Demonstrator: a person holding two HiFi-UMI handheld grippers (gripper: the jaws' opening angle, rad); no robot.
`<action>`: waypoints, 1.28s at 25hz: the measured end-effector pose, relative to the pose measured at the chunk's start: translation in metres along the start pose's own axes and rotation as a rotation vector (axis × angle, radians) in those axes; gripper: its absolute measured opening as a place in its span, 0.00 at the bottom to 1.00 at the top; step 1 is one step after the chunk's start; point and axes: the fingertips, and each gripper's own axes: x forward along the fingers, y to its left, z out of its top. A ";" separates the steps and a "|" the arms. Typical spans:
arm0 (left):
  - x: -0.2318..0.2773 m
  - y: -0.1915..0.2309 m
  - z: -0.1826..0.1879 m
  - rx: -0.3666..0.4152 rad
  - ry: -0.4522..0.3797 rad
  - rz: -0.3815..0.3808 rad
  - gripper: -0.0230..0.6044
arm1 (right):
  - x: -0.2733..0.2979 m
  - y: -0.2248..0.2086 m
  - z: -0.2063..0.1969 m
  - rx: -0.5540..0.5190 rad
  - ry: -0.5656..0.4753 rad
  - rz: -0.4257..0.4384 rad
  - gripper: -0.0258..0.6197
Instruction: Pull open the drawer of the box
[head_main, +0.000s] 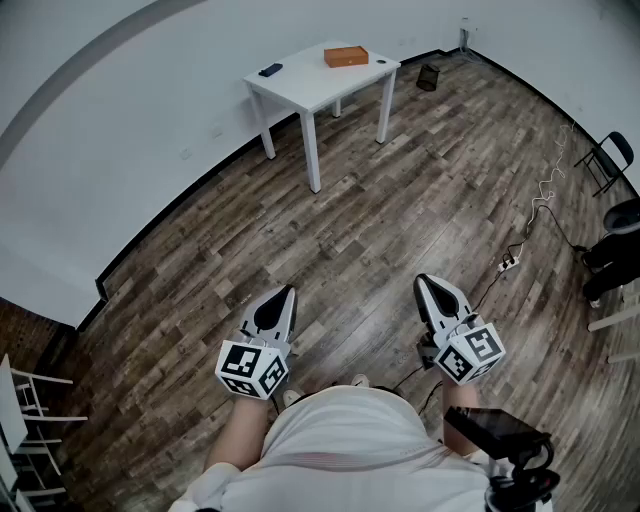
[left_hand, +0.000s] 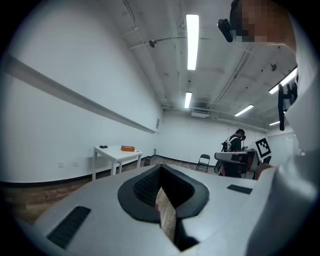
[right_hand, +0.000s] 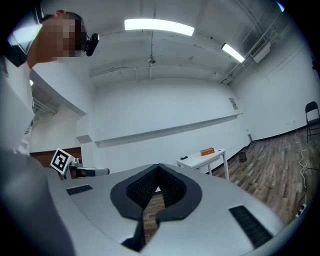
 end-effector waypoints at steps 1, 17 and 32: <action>0.008 -0.008 -0.003 -0.009 -0.002 -0.001 0.05 | -0.005 -0.009 0.000 0.000 0.003 0.011 0.04; 0.094 -0.029 -0.026 -0.018 0.067 0.004 0.05 | -0.018 -0.112 -0.019 0.089 0.021 -0.003 0.04; 0.254 0.052 -0.003 -0.038 0.060 -0.092 0.05 | 0.101 -0.198 -0.003 0.056 0.058 -0.108 0.04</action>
